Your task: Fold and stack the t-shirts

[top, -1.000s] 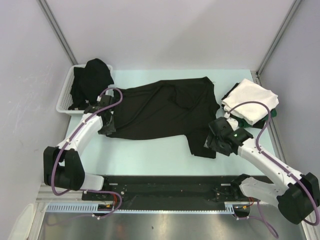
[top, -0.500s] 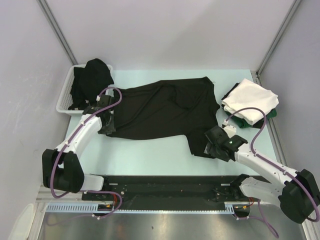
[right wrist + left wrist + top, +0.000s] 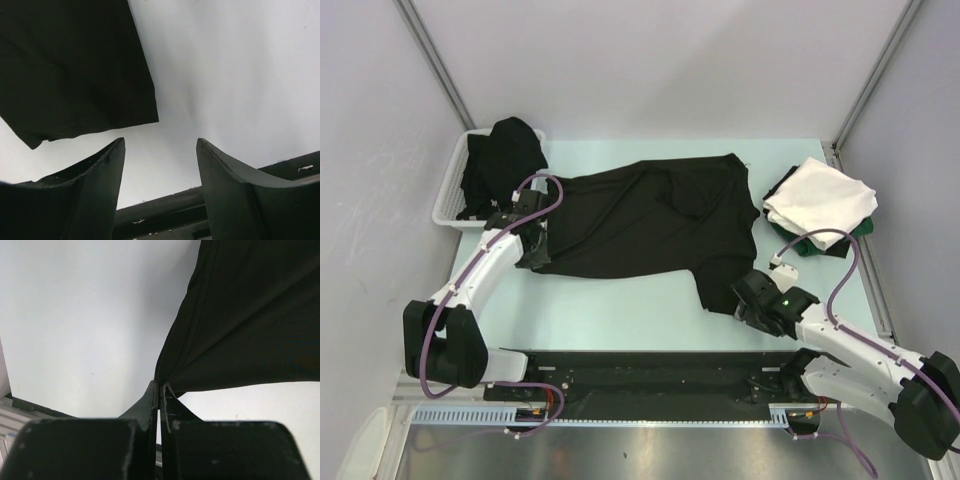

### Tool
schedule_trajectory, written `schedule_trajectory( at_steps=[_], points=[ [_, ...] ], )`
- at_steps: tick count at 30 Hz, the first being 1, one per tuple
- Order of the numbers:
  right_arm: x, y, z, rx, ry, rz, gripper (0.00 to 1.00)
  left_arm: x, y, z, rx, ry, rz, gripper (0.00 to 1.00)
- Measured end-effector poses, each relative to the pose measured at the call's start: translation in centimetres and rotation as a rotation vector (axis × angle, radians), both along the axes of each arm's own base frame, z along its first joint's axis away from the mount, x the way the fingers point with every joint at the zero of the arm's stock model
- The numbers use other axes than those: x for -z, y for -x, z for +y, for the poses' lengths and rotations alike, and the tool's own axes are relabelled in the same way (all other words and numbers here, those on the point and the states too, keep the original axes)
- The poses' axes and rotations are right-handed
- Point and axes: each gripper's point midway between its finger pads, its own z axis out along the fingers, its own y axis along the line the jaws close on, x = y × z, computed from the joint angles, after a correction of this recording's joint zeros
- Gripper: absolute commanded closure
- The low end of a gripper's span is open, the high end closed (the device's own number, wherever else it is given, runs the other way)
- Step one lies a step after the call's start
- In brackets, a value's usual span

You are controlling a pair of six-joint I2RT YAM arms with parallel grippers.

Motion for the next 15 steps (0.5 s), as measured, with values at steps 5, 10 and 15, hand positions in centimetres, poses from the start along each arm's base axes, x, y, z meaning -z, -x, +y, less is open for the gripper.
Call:
schedule_trajectory(
  at_steps=[5,10,15],
  points=[
    [0.7,0.0,-0.2,0.003,-0.009,-0.027,0.38,0.0,0.0,0.0,0.000,0.001,0.001,1.00],
    [1.4,-0.3,0.1,-0.004,-0.026,-0.056,0.39,0.0,0.1,-0.1,0.002,0.003,0.004,1.00],
    [1.5,-1.1,0.8,-0.023,-0.049,-0.094,0.41,0.0,0.1,-0.1,0.002,0.004,0.004,1.00]
  ],
)
